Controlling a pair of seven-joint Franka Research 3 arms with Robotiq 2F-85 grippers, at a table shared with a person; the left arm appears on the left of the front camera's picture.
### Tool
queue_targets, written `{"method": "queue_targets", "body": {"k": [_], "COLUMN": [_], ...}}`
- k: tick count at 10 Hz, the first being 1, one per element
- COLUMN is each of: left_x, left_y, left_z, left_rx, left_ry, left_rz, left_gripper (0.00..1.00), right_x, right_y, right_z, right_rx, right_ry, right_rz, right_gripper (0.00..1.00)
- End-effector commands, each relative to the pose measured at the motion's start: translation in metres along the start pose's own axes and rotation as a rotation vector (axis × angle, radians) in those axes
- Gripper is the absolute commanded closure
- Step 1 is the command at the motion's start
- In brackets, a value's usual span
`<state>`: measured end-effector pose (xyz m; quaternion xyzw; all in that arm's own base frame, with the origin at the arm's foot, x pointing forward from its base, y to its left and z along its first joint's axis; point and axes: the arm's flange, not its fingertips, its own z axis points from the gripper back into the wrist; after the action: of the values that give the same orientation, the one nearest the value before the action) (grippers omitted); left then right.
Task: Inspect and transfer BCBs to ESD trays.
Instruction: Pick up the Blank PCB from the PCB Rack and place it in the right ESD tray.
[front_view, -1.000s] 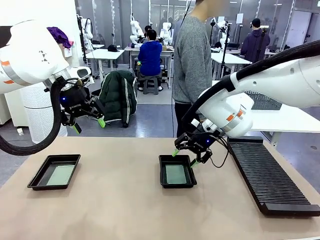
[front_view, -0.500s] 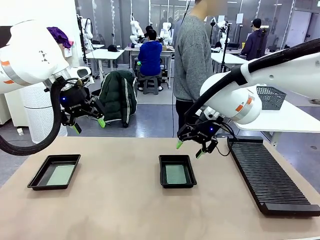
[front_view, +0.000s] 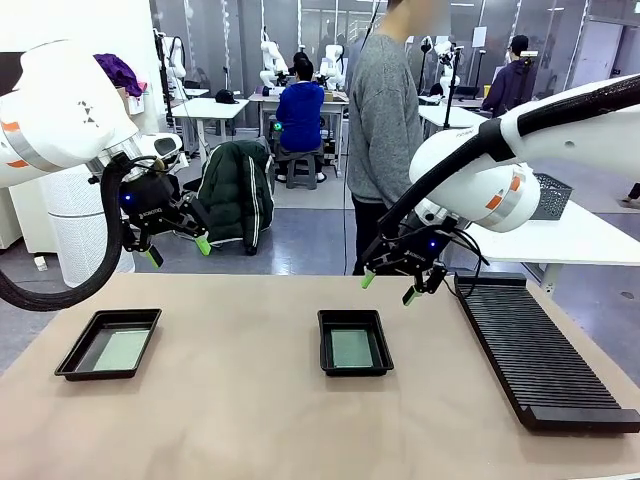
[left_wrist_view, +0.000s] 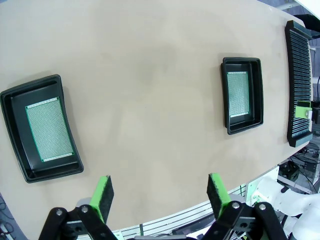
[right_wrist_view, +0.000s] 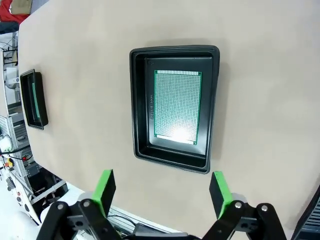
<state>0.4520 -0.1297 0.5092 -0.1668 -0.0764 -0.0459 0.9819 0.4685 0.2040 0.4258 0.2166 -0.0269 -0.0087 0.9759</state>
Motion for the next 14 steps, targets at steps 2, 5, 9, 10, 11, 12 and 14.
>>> {"method": "queue_targets", "body": {"k": [2, 5, 9, 10, 11, 12, 14], "left_x": [-0.0026, -0.0026, -0.0026, -0.0026, -0.0026, -0.0026, -0.0026], "left_y": [-0.0001, -0.0001, -0.0001, -0.0001, -0.0001, -0.0001, -0.0001], "left_z": [0.0001, 0.0001, 0.0001, 0.0001, 0.0001, 0.0001, 0.0001], "left_rx": [0.001, 0.001, 0.001, 0.001, 0.001, 0.001, 0.001], "left_ry": [-0.001, -0.001, -0.001, -0.001, -0.001, -0.001, -0.001], "left_rz": [0.000, 0.000, 0.000, 0.000, 0.000, 0.000, 0.000], "left_gripper": [0.00, 0.00, 0.00, 0.00, 0.00, 0.00, 0.00], "right_x": [0.0004, 0.0005, 0.0005, 0.0005, 0.0005, 0.0005, 0.0005], "right_y": [-0.0037, -0.0009, -0.0009, -0.0009, -0.0009, -0.0009, -0.0009], "right_z": [0.0020, 0.0011, 0.0011, 0.0011, 0.0011, 0.0011, 0.0011], "right_rx": [-0.037, -0.001, -0.001, -0.001, -0.001, -0.001, -0.001], "right_ry": [0.007, -0.002, -0.002, -0.002, -0.002, -0.002, -0.002], "right_rz": [-0.042, -0.002, -0.002, -0.002, -0.002, -0.002, -0.002], "right_gripper": [0.00, 0.00, 0.00, 0.00, 0.00, 0.00, 0.00]}}
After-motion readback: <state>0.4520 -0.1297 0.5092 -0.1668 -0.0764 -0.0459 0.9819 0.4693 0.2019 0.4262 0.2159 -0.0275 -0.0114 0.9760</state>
